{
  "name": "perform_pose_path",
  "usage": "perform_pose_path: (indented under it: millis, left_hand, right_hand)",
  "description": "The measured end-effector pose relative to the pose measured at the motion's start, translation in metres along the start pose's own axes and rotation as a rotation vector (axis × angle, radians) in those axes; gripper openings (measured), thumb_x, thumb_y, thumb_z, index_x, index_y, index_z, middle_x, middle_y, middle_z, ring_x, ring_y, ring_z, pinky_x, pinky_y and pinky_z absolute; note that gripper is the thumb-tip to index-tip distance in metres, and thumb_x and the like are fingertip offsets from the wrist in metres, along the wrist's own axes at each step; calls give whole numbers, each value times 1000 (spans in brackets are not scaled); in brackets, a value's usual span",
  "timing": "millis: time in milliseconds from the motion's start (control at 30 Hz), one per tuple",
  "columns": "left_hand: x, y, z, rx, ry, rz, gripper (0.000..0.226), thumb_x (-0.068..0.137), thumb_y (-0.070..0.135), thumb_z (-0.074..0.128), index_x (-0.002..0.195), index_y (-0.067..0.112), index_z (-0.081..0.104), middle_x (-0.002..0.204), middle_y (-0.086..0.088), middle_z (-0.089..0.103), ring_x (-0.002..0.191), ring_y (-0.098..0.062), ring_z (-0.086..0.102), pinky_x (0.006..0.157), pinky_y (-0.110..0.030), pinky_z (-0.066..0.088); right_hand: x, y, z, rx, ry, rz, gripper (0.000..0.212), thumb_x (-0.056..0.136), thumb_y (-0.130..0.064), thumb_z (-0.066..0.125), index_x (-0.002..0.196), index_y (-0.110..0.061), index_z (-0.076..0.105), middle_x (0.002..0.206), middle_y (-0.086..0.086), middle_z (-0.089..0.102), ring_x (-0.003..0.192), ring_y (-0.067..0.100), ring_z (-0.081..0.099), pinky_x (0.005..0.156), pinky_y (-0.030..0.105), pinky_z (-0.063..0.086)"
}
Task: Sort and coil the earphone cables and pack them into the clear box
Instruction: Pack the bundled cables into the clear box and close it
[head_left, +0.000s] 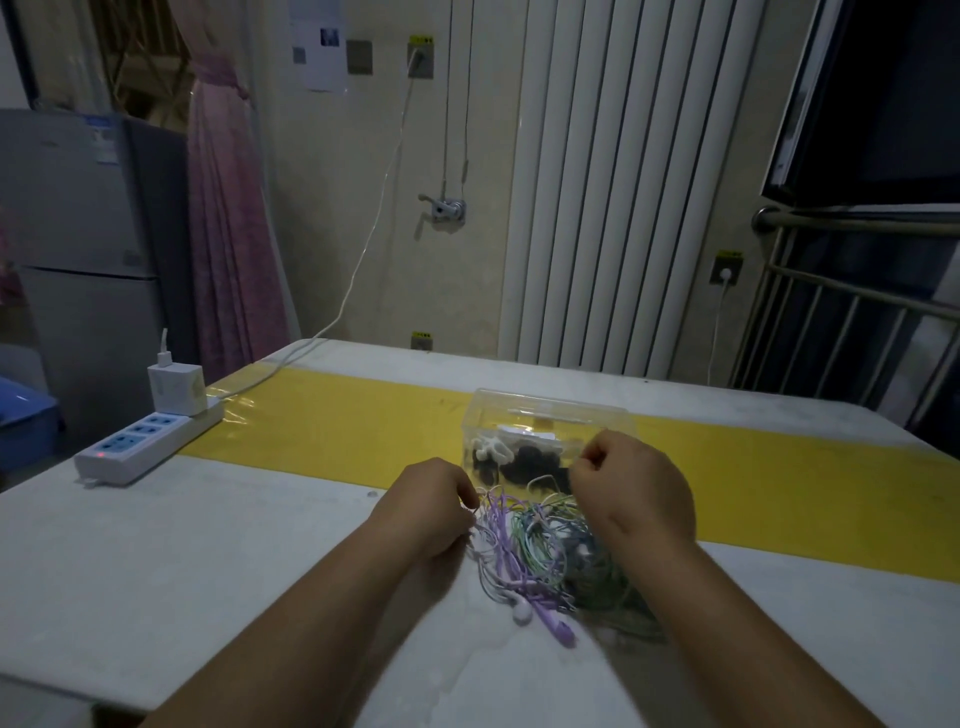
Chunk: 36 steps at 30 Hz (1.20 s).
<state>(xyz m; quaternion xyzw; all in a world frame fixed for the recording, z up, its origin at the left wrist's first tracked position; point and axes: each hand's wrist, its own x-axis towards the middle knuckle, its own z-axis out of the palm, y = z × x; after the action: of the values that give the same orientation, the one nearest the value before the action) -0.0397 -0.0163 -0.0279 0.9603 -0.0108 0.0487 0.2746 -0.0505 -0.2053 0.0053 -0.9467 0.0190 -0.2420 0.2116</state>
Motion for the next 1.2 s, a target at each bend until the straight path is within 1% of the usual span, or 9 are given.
perform_pose_path:
  millis: [100,200,300,433,600,800,967,1067,1200]
  left_hand:
    - [-1,3,3,-72,-7,-46,17,87,18,58,84,13,74,88,-9,73,87,-24,68,76,-32,54]
    - [-4,10,5,-92,-9,-72,35,91,37,58,80,6,71,79,-13,71,78,-26,67,69,-30,51]
    - [-6,18,6,-85,-35,-86,46,90,49,57,77,8,71,67,-9,68,62,-21,64,68,-29,51]
    - [-9,23,12,-139,-34,-65,36,86,49,64,67,19,70,56,0,59,55,-15,56,59,-24,42]
    - [-15,31,22,-322,-25,-28,9,82,26,72,82,19,78,56,6,62,59,-14,62,65,-27,55]
    - [-13,33,27,-355,-19,-75,8,71,8,73,70,16,75,55,-3,64,64,-26,67,66,-43,59]
    - [-10,31,28,-355,-16,-80,10,68,8,80,72,9,70,68,-11,69,73,-29,70,69,-46,59]
    - [-10,31,28,-338,-32,-61,9,68,10,78,68,11,69,65,-9,69,70,-27,70,68,-45,59]
    - [-10,35,25,-232,-51,-32,4,69,16,77,72,17,75,73,-2,72,76,-20,69,73,-33,58]
  right_hand:
    - [-1,23,2,-190,-106,119,37,88,-40,38,99,-19,67,100,6,62,90,30,56,77,36,49]
    - [-6,35,4,-295,-409,305,58,92,-58,31,130,-17,50,137,10,42,122,34,41,92,44,38]
    - [-13,39,4,-282,-530,358,75,89,-71,27,140,-17,40,147,10,32,131,36,32,96,48,37]
    - [-11,32,6,-178,-626,295,77,89,-69,20,137,-14,46,146,18,37,129,38,37,103,45,37]
    - [-16,14,-9,145,-662,204,50,101,-44,32,131,-9,50,134,19,52,119,34,51,93,35,41]
    - [-22,10,-15,178,-825,241,99,61,-75,66,138,-16,45,136,6,52,115,24,53,92,34,46]
    - [-22,3,-14,35,-826,138,44,86,-44,57,117,-14,54,120,10,59,101,25,57,75,29,42]
    - [-21,1,-19,53,-835,140,44,99,-37,37,132,-9,48,135,15,52,110,28,52,83,28,37]
    - [-24,4,-29,221,-931,175,61,88,-57,48,134,-18,47,136,9,50,120,26,50,103,40,41]
